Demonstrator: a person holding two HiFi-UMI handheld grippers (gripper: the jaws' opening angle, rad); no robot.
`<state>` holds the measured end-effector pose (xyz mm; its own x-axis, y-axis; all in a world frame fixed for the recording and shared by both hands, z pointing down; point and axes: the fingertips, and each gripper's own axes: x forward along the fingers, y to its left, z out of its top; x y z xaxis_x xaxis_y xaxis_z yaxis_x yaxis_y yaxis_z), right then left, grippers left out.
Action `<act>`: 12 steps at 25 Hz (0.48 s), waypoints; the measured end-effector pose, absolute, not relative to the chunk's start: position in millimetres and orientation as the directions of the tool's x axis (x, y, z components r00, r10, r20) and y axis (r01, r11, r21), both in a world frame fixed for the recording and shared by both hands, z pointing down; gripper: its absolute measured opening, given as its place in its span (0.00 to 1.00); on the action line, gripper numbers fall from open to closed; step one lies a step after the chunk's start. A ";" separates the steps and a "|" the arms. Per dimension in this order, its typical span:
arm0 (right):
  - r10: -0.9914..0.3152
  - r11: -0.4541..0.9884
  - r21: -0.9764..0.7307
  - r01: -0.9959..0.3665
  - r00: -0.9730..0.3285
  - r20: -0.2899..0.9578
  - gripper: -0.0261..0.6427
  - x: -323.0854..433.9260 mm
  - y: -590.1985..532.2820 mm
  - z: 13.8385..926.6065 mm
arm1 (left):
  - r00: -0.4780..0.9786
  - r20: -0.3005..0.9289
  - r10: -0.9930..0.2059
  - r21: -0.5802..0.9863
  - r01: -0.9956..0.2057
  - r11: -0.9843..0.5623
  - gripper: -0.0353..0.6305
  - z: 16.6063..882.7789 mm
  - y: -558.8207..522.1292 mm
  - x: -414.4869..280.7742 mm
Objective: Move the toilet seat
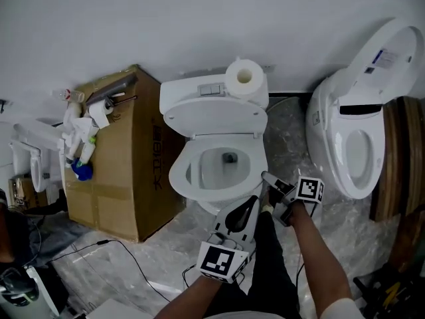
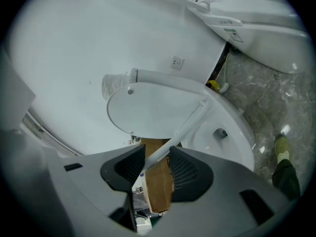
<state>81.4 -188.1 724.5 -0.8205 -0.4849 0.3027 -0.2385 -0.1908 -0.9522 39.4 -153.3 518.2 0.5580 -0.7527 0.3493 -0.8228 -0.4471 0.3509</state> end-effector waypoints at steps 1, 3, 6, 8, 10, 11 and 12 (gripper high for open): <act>-0.489 -0.186 -0.957 -0.224 -0.823 0.288 0.26 81.5 -195.7 719.7 | 0.553 0.345 -0.758 0.347 -0.826 -0.445 0.07 515.4 -157.3 39.4; -0.492 -0.189 -0.962 -0.199 -0.828 0.268 0.27 81.7 -209.8 711.8 | 0.542 0.337 -0.770 0.343 -0.832 -0.436 0.07 510.8 -165.9 39.1; -0.488 -0.199 -0.965 -0.171 -0.837 0.249 0.28 82.0 -228.2 702.7 | 0.522 0.320 -0.790 0.337 -0.842 -0.420 0.07 502.7 -180.9 37.7; -0.491 -0.200 -0.970 -0.141 -0.842 0.224 0.29 81.8 -239.0 696.5 | 0.507 0.322 -0.800 0.335 -0.851 -0.405 0.07 502.3 -188.8 36.3; -0.499 -0.187 -0.976 -0.113 -0.845 0.193 0.30 82.6 -250.0 691.0 | 0.491 0.330 -0.806 0.332 -0.860 -0.388 0.07 505.1 -195.6 35.1; -0.501 -0.177 -0.979 -0.101 -0.847 0.178 0.30 83.0 -255.6 688.2 | 0.482 0.338 -0.809 0.330 -0.865 -0.377 0.07 507.7 -198.3 34.5; -0.502 -0.165 -0.982 -0.091 -0.849 0.163 0.31 83.3 -260.9 685.3 | 0.473 0.347 -0.810 0.331 -0.870 -0.366 0.07 511.0 -200.5 34.0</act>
<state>83.3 -260.9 685.3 -0.8495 -0.5020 0.1625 -0.0907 -0.1646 -0.9822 34.0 -200.5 511.0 0.4731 -0.8097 0.3471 -0.8697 -0.3665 0.3305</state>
